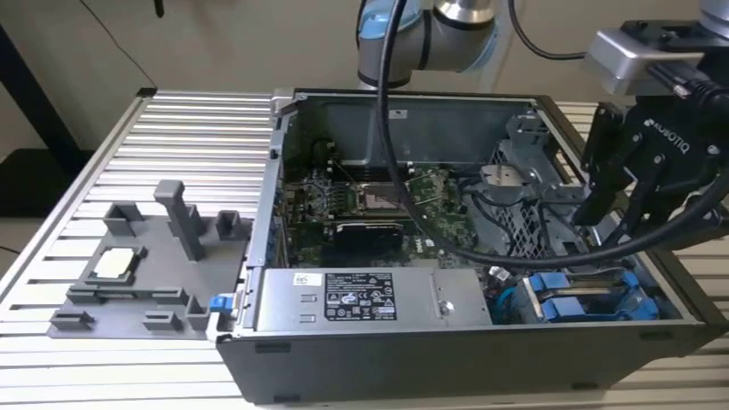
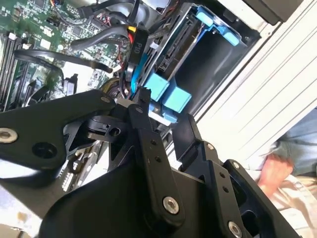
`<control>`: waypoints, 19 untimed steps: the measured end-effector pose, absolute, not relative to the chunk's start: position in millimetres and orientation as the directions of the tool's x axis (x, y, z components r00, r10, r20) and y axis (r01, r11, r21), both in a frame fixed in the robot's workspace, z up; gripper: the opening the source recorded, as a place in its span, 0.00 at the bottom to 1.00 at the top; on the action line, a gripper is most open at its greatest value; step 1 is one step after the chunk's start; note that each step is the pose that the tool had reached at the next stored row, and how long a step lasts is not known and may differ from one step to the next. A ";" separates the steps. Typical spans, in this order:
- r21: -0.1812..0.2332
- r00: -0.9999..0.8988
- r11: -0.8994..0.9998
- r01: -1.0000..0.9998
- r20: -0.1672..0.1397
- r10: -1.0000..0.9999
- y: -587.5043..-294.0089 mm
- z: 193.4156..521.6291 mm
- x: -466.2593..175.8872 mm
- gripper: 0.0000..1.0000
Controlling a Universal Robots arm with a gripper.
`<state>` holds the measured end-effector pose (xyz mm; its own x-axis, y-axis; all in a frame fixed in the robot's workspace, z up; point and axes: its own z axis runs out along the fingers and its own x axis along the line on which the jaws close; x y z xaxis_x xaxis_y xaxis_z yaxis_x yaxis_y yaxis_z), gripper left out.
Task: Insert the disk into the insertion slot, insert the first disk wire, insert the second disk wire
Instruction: 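Insert the first disk wire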
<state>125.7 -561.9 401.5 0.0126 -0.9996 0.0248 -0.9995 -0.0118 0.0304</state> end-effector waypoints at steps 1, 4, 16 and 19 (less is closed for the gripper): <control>0.030 0.013 -0.012 -0.999 0.025 -1.000 -561.7 402.0 125.8 0.47; 0.017 0.012 -0.012 -1.000 0.023 -1.000 -560.6 402.0 125.7 0.47; -0.044 0.013 -0.008 -0.999 -0.114 -0.993 -560.5 401.5 130.6 0.47; -0.044 0.016 -0.011 -0.999 -0.116 -0.993 -560.4 400.6 133.2 0.47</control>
